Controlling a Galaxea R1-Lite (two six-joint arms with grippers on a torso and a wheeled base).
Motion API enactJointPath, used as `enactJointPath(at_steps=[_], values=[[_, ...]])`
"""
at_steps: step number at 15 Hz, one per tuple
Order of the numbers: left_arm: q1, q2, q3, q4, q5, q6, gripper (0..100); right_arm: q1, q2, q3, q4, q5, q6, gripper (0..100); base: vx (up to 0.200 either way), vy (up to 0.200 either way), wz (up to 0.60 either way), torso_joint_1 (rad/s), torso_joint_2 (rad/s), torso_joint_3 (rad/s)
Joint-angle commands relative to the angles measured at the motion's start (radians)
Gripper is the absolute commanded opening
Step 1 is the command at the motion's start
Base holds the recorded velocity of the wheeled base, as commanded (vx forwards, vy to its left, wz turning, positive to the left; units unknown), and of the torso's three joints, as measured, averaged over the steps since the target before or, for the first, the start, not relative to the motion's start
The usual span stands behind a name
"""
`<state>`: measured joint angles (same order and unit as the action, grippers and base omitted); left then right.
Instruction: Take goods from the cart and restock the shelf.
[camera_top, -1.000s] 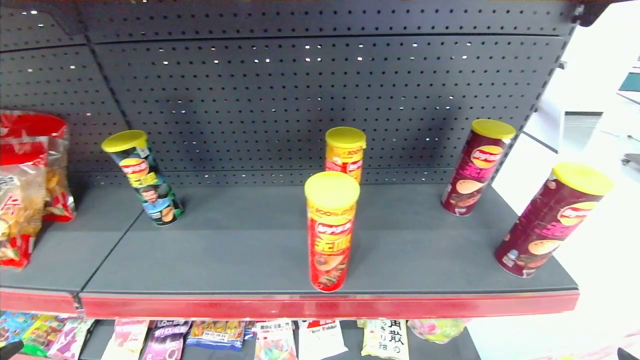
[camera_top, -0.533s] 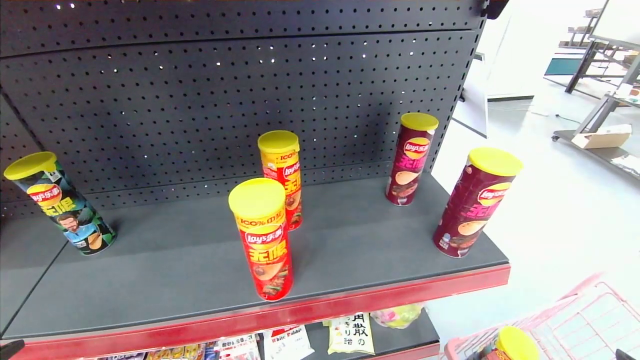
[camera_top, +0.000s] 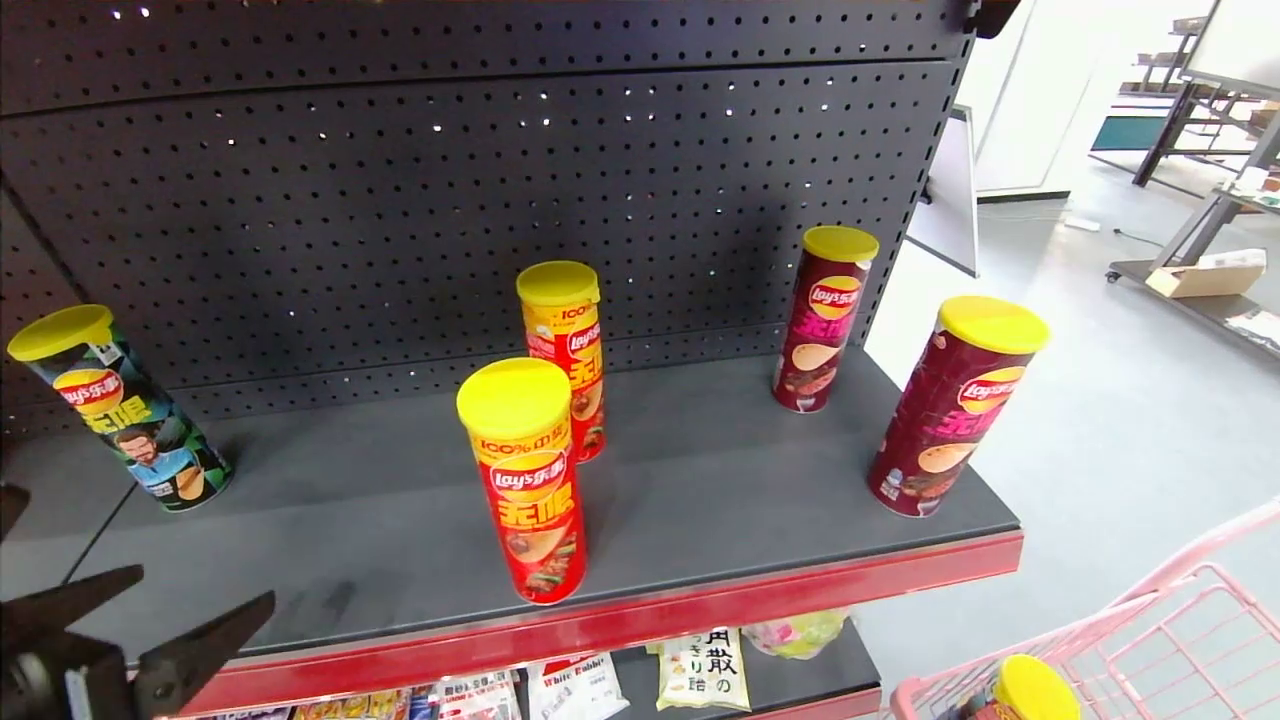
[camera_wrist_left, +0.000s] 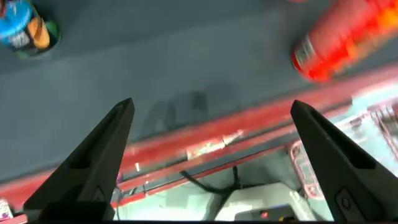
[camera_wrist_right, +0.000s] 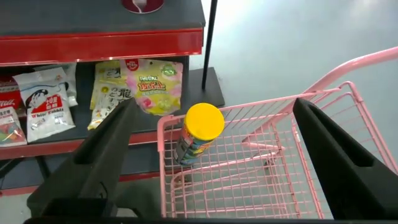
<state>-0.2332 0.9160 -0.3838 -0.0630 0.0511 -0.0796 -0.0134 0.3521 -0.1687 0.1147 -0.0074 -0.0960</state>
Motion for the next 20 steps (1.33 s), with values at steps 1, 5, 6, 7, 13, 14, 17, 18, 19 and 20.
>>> enactJointPath(at_steps=[1,5,6,7,13,14,17,18,19,20], values=[[-0.048,0.308,-0.033,-0.172,0.058,-0.019,100,0.001,-0.022,0.014,0.000,0.000,0.002,100,0.000,0.000,0.00,0.000,0.00,0.000],[-0.107,0.451,-0.058,-0.192,0.073,-0.019,100,0.001,-0.021,0.023,0.000,0.003,0.004,100,0.000,0.000,0.00,0.000,0.00,0.000],[-0.107,0.469,-0.066,-0.192,0.078,-0.020,100,0.001,-0.022,0.028,-0.001,0.003,0.004,100,0.000,0.000,0.00,0.000,0.00,0.000],[-0.109,0.520,-0.076,-0.195,0.104,-0.022,100,0.001,-0.024,0.037,-0.001,0.003,0.002,100,0.000,0.000,0.00,0.000,0.00,0.000],[-0.213,0.613,-0.139,-0.215,0.108,-0.114,100,0.003,-0.021,0.041,-0.001,0.003,0.002,100,0.000,0.000,0.00,0.000,0.00,0.000],[-0.224,0.623,-0.141,-0.216,0.107,-0.115,100,0.003,-0.021,0.041,-0.001,0.003,0.002,100,0.000,0.000,0.00,0.000,0.00,0.000],[-0.225,0.650,-0.159,-0.216,0.107,-0.115,100,0.003,-0.022,0.040,-0.001,0.003,0.002,100,0.000,0.000,0.00,0.000,0.00,0.000],[-0.225,0.659,-0.165,-0.216,0.107,-0.114,100,0.003,-0.024,0.040,-0.001,0.003,0.002,100,0.000,0.000,0.00,0.000,0.00,0.000],[-0.227,0.666,-0.170,-0.216,0.107,-0.112,100,0.003,-0.025,0.040,-0.001,0.003,0.002,100,0.000,0.000,0.00,0.000,0.00,0.000],[-0.229,0.669,-0.173,-0.216,0.107,-0.112,100,0.003,-0.024,0.040,-0.001,0.003,0.002,100,0.000,0.000,0.00,0.000,0.00,0.000]])
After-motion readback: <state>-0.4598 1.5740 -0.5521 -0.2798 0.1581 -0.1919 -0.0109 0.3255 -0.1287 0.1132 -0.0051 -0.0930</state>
